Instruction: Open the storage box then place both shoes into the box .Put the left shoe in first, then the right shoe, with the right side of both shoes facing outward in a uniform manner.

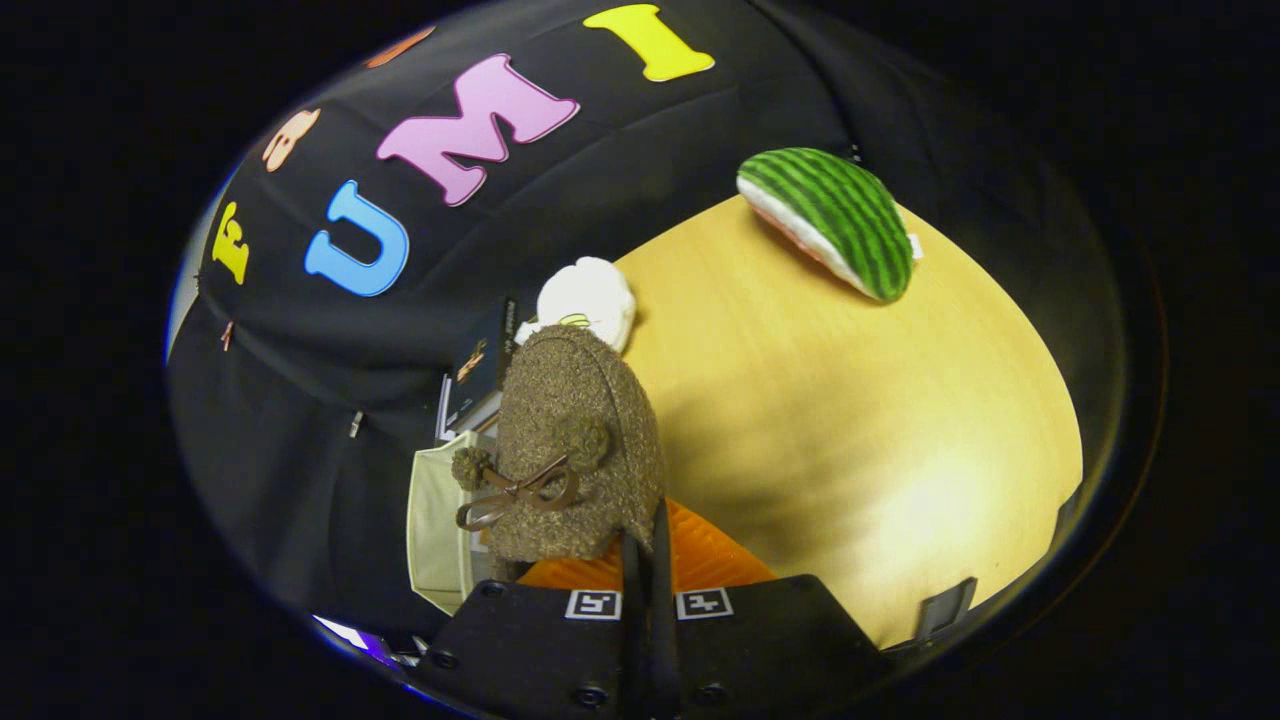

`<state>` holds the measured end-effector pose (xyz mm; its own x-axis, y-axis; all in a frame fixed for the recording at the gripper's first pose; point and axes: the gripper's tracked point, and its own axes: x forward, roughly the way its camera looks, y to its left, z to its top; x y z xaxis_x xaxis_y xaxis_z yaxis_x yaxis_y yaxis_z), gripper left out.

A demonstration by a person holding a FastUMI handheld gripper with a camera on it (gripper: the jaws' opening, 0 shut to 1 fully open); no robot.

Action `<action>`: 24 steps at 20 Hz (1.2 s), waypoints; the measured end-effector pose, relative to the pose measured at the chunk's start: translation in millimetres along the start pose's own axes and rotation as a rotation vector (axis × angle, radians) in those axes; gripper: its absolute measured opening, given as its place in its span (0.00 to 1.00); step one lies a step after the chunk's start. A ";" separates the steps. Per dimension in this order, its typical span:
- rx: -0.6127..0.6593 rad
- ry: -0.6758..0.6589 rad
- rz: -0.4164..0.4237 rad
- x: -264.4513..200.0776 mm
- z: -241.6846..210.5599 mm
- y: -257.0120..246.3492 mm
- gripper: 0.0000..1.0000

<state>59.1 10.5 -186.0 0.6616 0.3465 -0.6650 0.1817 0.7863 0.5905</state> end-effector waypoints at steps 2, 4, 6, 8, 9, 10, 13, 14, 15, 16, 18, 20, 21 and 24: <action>-0.018 -0.004 0.017 1.6 -10.0 33.7 0.06; -0.012 -0.006 0.032 5.5 -21.7 66.2 0.05; 0.035 -0.007 0.063 7.1 -30.5 101.4 0.05; 0.063 -0.003 0.080 12.9 -40.2 131.3 0.05; 0.071 -0.006 0.080 16.2 -45.1 141.4 0.05; 0.072 -0.014 0.078 19.5 -48.6 151.6 0.05; 0.064 -0.026 0.072 38.0 -64.2 175.9 0.05; 0.060 -0.027 0.058 47.6 -69.5 177.8 0.05; 0.051 -0.030 0.037 55.7 -74.5 179.8 0.05; 0.043 -0.032 0.007 62.7 -79.5 178.8 0.05; 0.015 -0.052 -0.051 74.1 -85.5 174.8 0.05; -0.011 -0.054 -0.087 82.4 -92.3 171.3 0.06; -0.018 -0.051 -0.094 85.6 -95.1 171.2 0.06; -0.033 -0.043 -0.123 97.8 -105.2 175.5 0.09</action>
<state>79.1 236.2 -195.4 0.6663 0.2247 -0.7111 0.2396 0.8384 0.4895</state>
